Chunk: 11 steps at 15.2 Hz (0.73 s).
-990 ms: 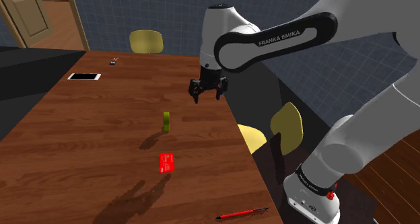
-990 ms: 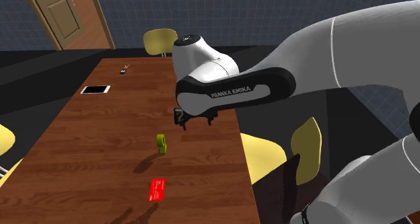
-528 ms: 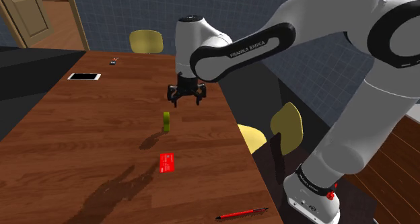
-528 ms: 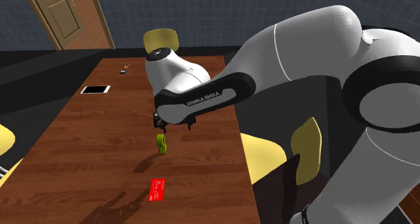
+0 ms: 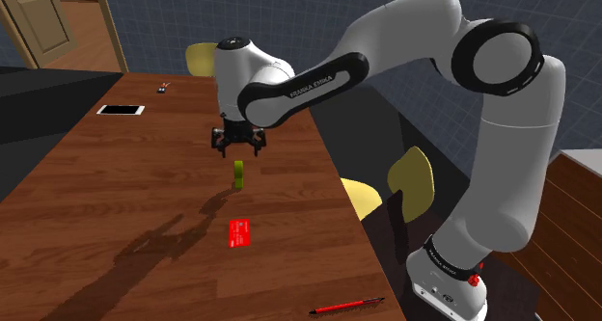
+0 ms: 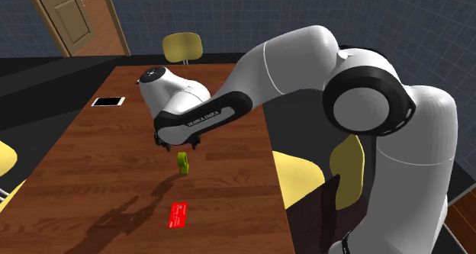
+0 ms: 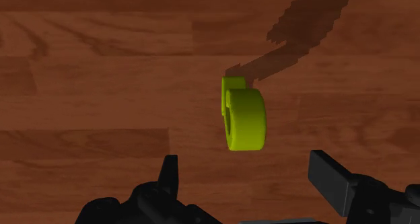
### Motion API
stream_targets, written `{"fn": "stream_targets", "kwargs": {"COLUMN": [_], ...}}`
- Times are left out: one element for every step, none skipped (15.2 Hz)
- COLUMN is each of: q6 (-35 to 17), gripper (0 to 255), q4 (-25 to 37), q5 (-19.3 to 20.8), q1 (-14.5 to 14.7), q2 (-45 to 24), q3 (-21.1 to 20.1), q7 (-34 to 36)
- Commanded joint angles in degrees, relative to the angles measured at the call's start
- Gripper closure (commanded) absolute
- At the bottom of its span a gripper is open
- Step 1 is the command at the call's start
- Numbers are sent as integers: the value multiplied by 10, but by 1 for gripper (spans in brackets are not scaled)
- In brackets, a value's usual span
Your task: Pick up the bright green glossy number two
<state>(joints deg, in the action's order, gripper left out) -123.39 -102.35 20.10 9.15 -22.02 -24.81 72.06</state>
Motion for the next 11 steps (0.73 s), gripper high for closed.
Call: {"fn": "stream_targets", "kwargs": {"q6": [-6,-12,-18,-24,-29,-35,-38,-38,-39,-39,-39], "gripper": [0,0,0,0,0,0,0,0,255,255,255], "q4": [10,7,5,3,0,-2,-3,-3,-3,-2,-2], "q5": [10,13,15,18,21,24,25,25,26,26,26], "q1": [7,8,8,9,10,11,11,11,11,12,12], "q2": [-18,-22,-26,-30,-34,-38,-40,-40,-40,-41,-41], "q3": [4,6,7,8,10,11,12,12,12,12,12], "q7": [11,13,15,18,20,22,24,24,24,24,24]}}
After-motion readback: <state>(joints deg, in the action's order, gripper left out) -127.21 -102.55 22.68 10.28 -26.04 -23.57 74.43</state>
